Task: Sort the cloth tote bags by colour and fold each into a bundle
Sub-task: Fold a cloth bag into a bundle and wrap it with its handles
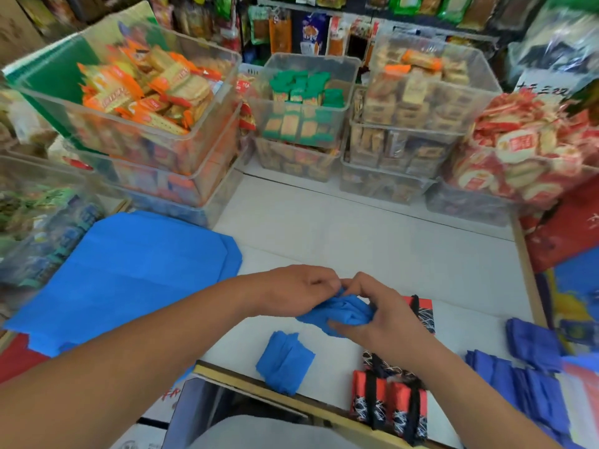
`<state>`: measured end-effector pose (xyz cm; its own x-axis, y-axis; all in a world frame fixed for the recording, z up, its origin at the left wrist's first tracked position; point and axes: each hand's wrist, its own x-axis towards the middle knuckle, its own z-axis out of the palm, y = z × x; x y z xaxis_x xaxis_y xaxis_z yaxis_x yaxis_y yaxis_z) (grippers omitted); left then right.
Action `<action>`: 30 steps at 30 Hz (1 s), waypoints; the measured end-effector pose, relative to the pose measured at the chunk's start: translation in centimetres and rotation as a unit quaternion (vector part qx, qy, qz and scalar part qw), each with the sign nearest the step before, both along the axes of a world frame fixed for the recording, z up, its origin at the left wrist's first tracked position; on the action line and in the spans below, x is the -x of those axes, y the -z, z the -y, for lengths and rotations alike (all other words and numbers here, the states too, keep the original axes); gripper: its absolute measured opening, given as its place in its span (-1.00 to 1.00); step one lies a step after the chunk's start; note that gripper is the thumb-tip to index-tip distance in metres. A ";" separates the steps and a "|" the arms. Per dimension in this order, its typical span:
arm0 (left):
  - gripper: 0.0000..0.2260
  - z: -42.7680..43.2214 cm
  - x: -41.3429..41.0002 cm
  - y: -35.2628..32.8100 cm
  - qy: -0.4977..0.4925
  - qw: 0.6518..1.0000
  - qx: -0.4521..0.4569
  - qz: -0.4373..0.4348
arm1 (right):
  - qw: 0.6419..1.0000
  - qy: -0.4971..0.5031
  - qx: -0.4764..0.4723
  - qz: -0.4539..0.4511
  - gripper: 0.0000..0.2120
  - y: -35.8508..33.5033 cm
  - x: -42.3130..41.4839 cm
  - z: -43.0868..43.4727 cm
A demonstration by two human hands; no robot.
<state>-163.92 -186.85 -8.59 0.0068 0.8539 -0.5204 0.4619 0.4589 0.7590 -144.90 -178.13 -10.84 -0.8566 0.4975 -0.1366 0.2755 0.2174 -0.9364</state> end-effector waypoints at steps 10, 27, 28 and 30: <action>-0.74 4.0 -0.1 1.4 -0.190 0.974 -0.096 0.082 | 0.996 0.073 0.048 0.002 -0.72 -0.3 -0.8 0.1; -0.91 4.2 -4.9 2.0 -0.296 0.939 -0.162 -0.058 | 0.991 0.093 -0.087 0.049 -0.66 1.4 -0.4 1.8; -0.91 4.1 -5.3 1.9 -0.282 0.942 -0.174 -0.055 | 0.989 0.095 -0.100 0.055 -0.67 1.5 -0.3 1.5; -0.93 4.0 -5.3 1.9 -0.260 0.949 -0.173 -0.041 | 0.983 0.098 -0.135 0.078 -0.65 1.4 0.1 0.9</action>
